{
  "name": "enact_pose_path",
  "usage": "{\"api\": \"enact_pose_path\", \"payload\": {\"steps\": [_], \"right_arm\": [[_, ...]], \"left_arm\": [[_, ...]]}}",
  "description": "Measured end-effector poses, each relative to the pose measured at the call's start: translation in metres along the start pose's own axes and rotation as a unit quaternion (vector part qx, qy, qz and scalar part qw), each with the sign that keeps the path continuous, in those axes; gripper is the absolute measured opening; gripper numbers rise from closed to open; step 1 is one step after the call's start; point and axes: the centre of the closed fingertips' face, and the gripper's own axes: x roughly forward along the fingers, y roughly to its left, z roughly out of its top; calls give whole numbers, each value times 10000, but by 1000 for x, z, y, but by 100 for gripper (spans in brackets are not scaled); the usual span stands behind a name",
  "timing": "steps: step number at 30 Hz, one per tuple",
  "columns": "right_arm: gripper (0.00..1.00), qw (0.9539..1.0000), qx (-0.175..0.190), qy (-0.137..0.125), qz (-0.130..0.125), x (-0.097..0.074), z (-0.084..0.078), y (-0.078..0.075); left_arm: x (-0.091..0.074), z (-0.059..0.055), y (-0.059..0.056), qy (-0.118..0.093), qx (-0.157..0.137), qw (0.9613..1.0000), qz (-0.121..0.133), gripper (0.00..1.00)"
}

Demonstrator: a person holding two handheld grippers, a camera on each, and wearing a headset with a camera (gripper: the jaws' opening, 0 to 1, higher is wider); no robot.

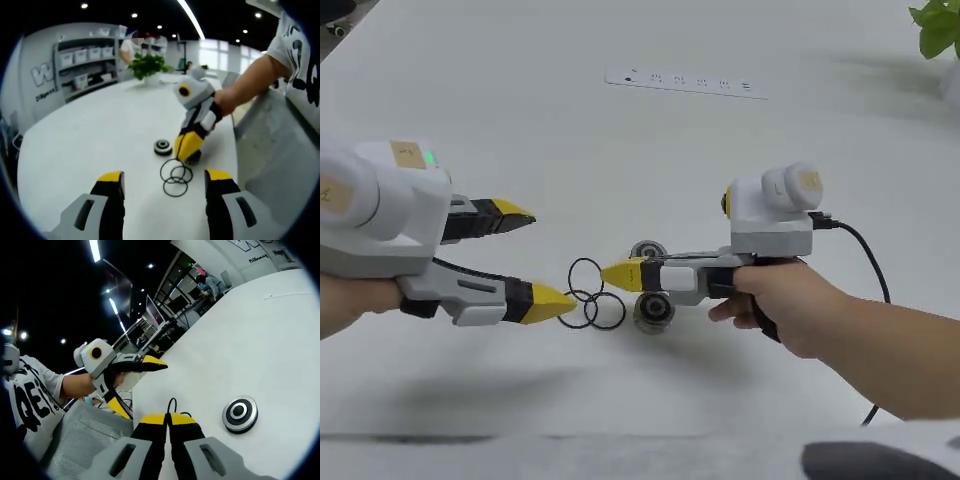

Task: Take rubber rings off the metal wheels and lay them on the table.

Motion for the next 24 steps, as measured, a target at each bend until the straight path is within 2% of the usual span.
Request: {"api": "enact_pose_path", "payload": {"steps": [9, 24], "right_arm": [[0, 9997, 108, 181, -82, 1, -8, -6], [0, 9984, 117, 351, -432, -1, -13, -21]], "left_arm": [[4, -1, -1, -5, -51, 10000, -39, 65], [3, -7, -4, 73, -87, 9999, -55, 65]]}}
